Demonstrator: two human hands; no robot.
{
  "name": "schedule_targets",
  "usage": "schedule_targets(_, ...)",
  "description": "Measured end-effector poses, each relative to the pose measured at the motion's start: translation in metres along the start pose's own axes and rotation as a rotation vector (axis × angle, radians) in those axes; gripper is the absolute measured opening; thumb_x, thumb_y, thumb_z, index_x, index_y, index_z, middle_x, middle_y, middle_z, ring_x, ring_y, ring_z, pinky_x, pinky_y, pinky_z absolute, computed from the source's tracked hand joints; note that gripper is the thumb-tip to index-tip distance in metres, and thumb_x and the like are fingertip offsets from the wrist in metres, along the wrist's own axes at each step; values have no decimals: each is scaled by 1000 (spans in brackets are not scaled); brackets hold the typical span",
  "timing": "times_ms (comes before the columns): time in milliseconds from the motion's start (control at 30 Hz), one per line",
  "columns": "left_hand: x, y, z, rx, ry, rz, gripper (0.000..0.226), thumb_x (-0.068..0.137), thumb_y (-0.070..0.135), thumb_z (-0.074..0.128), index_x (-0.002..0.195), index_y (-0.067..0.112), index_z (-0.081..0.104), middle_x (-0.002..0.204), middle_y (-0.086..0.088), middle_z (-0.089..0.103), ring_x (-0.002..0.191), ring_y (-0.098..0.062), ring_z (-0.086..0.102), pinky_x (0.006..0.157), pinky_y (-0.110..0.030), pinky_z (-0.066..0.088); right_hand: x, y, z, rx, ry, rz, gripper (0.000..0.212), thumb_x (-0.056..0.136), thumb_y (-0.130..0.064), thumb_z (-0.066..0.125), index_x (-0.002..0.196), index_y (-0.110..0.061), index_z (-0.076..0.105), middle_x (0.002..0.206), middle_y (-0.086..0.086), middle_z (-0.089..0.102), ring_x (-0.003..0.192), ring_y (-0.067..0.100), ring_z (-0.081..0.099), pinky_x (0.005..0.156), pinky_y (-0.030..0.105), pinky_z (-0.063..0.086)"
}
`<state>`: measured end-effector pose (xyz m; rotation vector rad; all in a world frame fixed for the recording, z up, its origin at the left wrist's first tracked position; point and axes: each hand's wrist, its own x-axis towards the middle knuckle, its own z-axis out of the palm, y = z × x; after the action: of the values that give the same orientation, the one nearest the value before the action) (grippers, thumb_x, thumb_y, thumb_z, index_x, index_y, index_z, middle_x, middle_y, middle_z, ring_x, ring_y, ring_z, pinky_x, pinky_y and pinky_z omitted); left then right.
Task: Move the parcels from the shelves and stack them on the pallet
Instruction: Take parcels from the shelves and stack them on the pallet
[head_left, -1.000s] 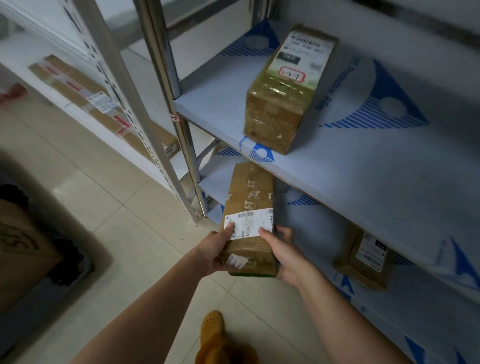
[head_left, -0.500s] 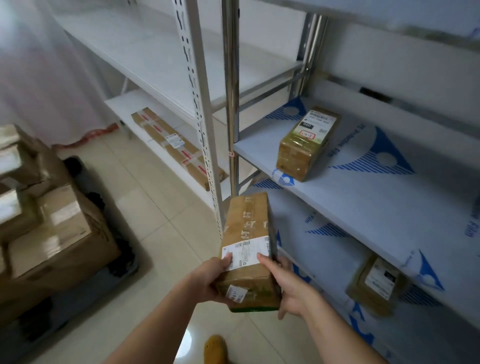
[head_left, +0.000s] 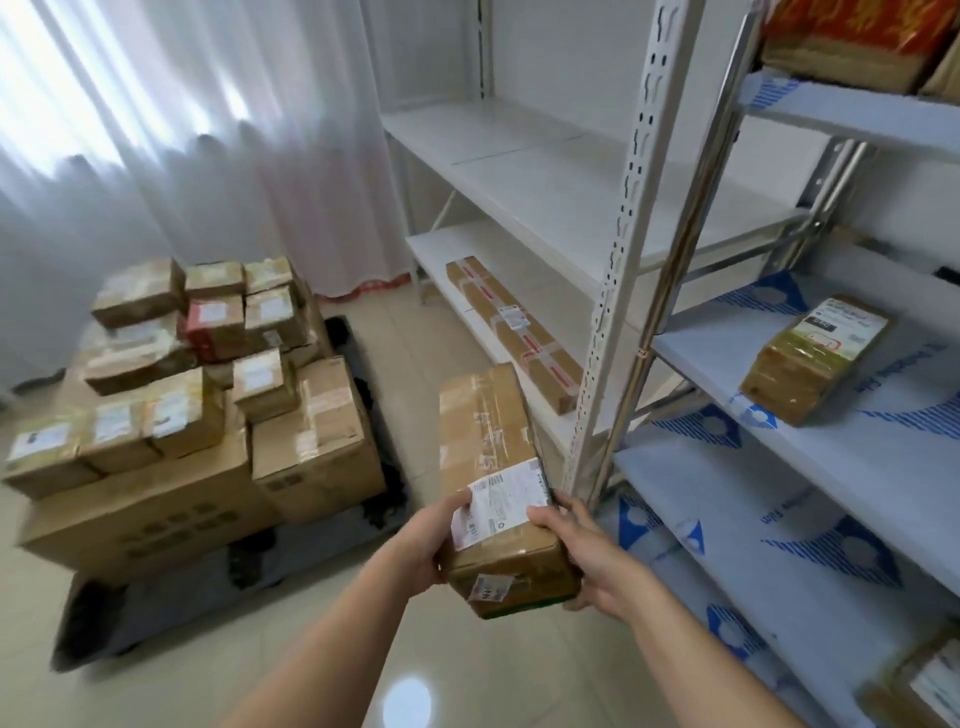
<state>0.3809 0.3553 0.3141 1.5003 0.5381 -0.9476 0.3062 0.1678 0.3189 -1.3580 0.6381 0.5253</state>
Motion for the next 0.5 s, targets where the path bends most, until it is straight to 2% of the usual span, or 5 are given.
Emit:
schedule_targets(100,-19,-9,-62,-79,39,43,46,95,57,49,121,20,61,114,-11,71,104,-33,69,97,-51,52,-2,-6,55,-47,-95,-10,49,89,-45,63,133,-44,41,114,1,64,103,29,59,85,50,47)
schedule_targets(200,-37,-23,-135,-140,122,60,50,93,63,49,119,21,60,116,-14,68,108,-37,63,102,-57,46,2,-6,114,-109,-178,23,35,89,-44,63,122,-45,53,112,1,68,103,28,58,93,55,44)
schedule_targets(267,-46,-32,-181,-210,181,64,50,91,64,51,118,22,57,114,-15,68,107,-39,63,101,-60,45,6,-5,153,-155,-238,54,34,87,-44,65,120,-46,58,113,2,69,105,29,59,93,53,43)
schedule_targets(400,-66,-49,-261,-356,264,91,53,87,66,55,118,23,55,114,-18,67,106,-41,62,99,-63,43,16,-5,223,-244,-397,97,49,71,-52,72,119,-51,60,126,5,65,117,33,55,79,45,43)
schedule_targets(500,-80,-59,-312,-441,335,99,57,82,69,59,112,21,56,113,-19,66,109,-43,59,103,-68,36,22,-12,265,-303,-496,99,52,63,-53,75,114,-47,65,123,5,68,116,32,57,83,47,45)
